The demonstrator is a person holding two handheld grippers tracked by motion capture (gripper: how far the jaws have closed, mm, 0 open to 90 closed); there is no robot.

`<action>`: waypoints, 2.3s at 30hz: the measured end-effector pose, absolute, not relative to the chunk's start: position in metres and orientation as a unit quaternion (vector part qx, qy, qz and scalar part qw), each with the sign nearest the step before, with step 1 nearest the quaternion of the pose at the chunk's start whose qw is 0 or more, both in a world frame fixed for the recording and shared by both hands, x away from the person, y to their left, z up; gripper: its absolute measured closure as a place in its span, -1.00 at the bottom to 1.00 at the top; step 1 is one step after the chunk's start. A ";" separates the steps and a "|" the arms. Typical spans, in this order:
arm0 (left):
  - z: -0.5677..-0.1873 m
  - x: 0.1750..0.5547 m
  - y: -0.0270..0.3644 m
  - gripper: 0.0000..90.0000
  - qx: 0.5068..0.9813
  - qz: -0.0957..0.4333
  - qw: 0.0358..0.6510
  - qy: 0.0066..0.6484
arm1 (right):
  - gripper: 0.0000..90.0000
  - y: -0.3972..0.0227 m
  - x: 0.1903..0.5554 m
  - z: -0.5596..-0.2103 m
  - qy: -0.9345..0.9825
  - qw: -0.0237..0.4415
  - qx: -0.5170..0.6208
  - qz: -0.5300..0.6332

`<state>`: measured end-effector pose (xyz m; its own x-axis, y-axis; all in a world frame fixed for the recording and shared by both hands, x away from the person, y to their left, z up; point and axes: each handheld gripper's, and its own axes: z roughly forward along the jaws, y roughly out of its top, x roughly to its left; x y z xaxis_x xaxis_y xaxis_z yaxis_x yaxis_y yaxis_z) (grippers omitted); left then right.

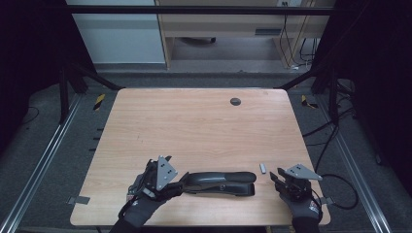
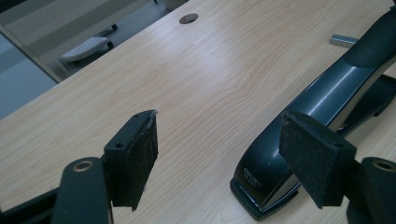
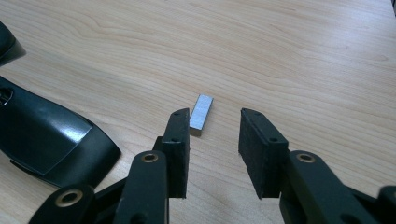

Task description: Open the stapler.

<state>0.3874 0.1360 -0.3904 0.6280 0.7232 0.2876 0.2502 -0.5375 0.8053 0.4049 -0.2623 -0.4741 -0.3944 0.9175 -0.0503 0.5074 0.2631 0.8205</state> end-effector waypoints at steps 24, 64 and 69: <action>-0.391 0.383 0.082 -0.40 0.844 0.325 0.353 0.239 | 0.52 -0.263 0.404 -0.474 0.742 0.272 0.480 0.380; -0.405 0.373 0.026 -0.47 0.865 0.343 0.319 0.179 | 0.90 -0.260 0.402 -0.473 0.751 0.261 0.468 0.385; -0.407 0.371 0.021 -0.48 0.866 0.351 0.313 0.170 | 0.97 -0.259 0.402 -0.473 0.755 0.258 0.463 0.386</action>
<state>0.3715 0.0205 -0.4071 0.6966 0.5130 0.5015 0.0747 -0.7471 0.6605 0.4023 -0.2593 -0.4731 -0.4372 0.8988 -0.0324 0.5006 0.2731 0.8215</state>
